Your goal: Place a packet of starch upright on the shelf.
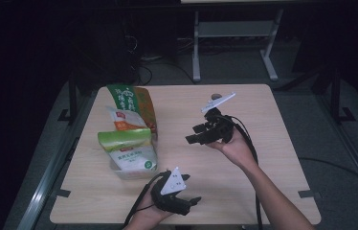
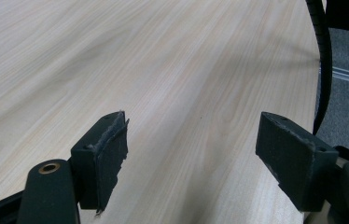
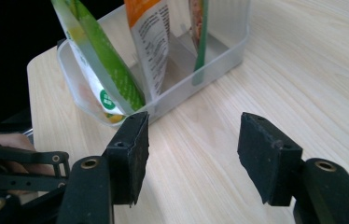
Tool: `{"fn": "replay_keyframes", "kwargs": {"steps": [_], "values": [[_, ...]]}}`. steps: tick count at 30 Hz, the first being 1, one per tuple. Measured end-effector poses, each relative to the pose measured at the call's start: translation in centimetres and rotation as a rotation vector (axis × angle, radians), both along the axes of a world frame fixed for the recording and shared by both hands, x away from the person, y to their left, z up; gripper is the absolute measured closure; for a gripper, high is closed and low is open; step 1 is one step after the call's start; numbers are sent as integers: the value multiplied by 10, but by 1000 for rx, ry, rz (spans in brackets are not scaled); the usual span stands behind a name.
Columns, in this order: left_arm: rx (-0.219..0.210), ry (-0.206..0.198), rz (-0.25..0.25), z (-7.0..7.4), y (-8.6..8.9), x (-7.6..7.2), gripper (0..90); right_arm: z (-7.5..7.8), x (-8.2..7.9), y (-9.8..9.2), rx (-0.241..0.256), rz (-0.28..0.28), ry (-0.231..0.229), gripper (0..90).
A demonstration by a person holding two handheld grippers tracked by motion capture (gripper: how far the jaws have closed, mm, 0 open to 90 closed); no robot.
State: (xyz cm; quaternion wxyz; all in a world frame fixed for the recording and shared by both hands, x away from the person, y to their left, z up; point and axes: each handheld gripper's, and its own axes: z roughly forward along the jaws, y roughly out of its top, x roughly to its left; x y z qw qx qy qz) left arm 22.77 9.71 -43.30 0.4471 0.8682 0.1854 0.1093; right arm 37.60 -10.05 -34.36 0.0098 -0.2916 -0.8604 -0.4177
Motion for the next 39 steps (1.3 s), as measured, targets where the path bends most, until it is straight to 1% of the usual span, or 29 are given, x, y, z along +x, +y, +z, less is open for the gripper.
{"fn": "replay_keyframes", "kwargs": {"steps": [3,5,10,13,16,20,23,29,30,35,37,39], "values": [[-16,8,9,0,0,0,245,0,1,-5,-2,-13,1,412],[-10,4,7,1,1,1,245,-1,1,-8,-5,-18,6,409],[-15,9,13,1,2,2,244,-4,1,-15,-18,-31,14,398],[-8,1,10,1,2,2,244,-6,1,-21,-20,-42,15,395],[-9,10,12,1,2,1,243,-9,-1,-27,-23,-53,19,391],[-11,13,14,1,2,2,243,-10,-4,-35,-18,-72,27,391],[-5,7,12,1,3,3,243,-12,-6,-41,-13,-82,25,390],[-2,8,12,1,3,3,243,-15,-9,-53,-26,-98,38,380],[3,-1,8,1,3,3,243,-15,-10,-55,-17,-107,41,381],[4,9,10,0,2,3,243,-18,-14,-65,-18,-119,43,379],[4,8,9,0,2,3,242,-19,-15,-68,-18,-131,51,377],[3,9,9,-1,2,3,242,-20,-16,-72,-15,-137,50,376]]}}
